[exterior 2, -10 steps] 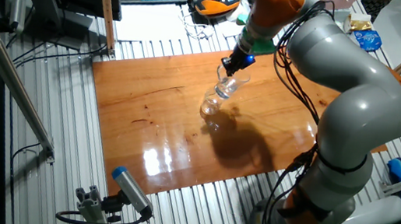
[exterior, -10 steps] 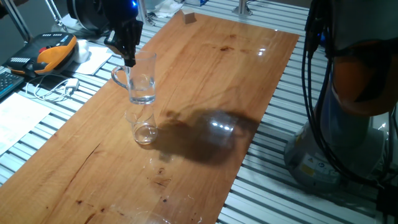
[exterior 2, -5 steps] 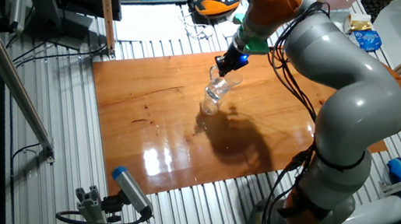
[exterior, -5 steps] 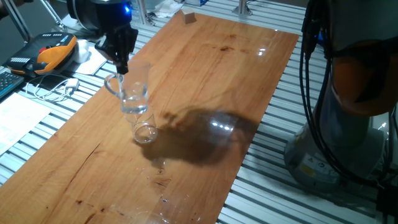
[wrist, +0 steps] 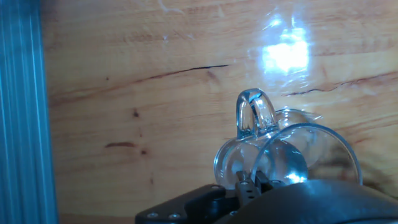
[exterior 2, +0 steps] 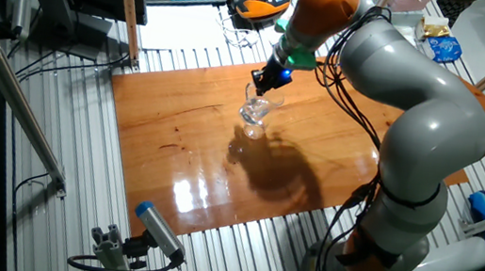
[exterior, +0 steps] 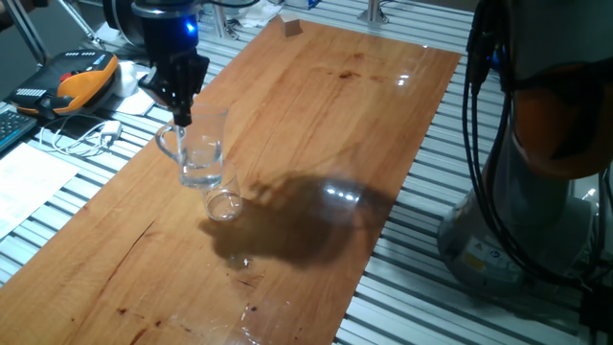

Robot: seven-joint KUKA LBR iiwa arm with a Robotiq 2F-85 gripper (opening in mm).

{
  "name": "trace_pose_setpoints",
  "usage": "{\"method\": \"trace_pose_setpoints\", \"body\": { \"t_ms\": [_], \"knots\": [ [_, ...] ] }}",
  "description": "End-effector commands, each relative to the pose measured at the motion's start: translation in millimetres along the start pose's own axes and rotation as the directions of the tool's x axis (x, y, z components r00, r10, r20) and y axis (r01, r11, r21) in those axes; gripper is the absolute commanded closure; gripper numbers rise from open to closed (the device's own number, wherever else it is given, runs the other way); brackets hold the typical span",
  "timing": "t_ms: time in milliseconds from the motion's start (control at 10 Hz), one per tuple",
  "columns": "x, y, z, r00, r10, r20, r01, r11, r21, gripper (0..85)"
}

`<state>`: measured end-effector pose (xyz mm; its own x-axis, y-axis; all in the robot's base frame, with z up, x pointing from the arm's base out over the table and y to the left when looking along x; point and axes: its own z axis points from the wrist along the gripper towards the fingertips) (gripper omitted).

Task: Pour the water from one cup into another empty cup

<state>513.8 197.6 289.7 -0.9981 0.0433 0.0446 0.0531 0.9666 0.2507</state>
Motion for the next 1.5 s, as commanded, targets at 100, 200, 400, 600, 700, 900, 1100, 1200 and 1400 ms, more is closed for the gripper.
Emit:
{"method": "trace_pose_setpoints", "body": {
  "t_ms": [100, 200, 400, 600, 700, 900, 1100, 1200, 1400],
  "knots": [
    [2.2, 6.3, 8.9, 1.000, 0.016, -0.001, -0.016, 1.000, -0.016, 85.0],
    [2.5, 8.6, 12.5, 1.000, 0.029, -0.003, -0.029, 0.999, -0.036, 85.0],
    [0.3, 11.0, 17.1, 0.999, 0.045, -0.020, -0.046, 0.996, -0.074, 85.0],
    [-3.1, 11.0, 21.7, 0.998, 0.050, -0.035, -0.053, 0.994, -0.094, 85.0],
    [-5.3, 11.0, 26.5, 0.998, 0.055, -0.042, -0.059, 0.992, -0.110, 85.0],
    [-6.1, 12.5, 35.9, 0.996, 0.069, -0.051, -0.076, 0.985, -0.152, 85.0],
    [-6.1, 13.5, 41.8, 0.993, 0.085, -0.086, -0.102, 0.972, -0.211, 85.0],
    [-6.0, 13.7, 42.3, 0.991, 0.092, -0.096, -0.112, 0.967, -0.229, 85.0],
    [-6.5, 13.5, 43.0, 0.990, 0.097, -0.105, -0.121, 0.961, -0.248, 85.0]
  ]
}}
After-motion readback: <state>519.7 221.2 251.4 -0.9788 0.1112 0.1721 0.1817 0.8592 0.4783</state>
